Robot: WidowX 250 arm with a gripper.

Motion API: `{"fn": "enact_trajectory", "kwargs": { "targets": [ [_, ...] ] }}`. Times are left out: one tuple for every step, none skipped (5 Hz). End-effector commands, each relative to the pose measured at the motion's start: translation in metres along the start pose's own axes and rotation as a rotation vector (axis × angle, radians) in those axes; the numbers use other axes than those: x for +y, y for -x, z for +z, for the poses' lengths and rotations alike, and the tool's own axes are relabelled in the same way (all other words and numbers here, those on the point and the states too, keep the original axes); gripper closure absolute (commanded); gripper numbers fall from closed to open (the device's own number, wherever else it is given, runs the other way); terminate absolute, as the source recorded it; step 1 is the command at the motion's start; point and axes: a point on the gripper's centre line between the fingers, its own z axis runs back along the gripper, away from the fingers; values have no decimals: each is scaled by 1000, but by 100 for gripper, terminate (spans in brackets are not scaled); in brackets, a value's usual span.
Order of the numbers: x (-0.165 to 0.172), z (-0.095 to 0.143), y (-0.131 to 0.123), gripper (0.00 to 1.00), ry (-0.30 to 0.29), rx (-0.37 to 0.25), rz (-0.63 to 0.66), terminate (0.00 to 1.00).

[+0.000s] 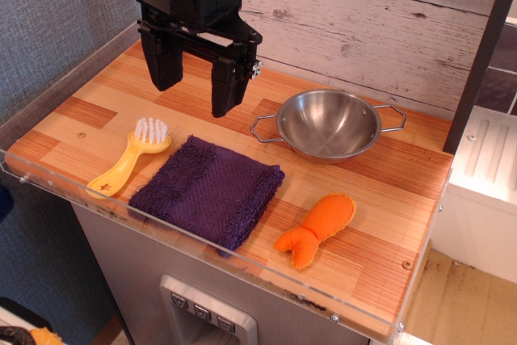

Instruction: Put the brush to the left of the bowl.

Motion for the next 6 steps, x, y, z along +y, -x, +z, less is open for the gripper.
{"fn": "enact_trajectory", "kwargs": {
  "targets": [
    [0, 0, 0, 0, 0, 0, 0, 0],
    [23, 12, 11, 0, -31, 57, 86, 0],
    [48, 13, 19, 0, -16, 31, 141, 0],
    [76, -4, 28, 0, -113, 13, 194, 0],
    [84, -35, 29, 0, -136, -43, 146, 0],
    [88, -53, 27, 0, -137, -40, 122, 0]
  ]
}}
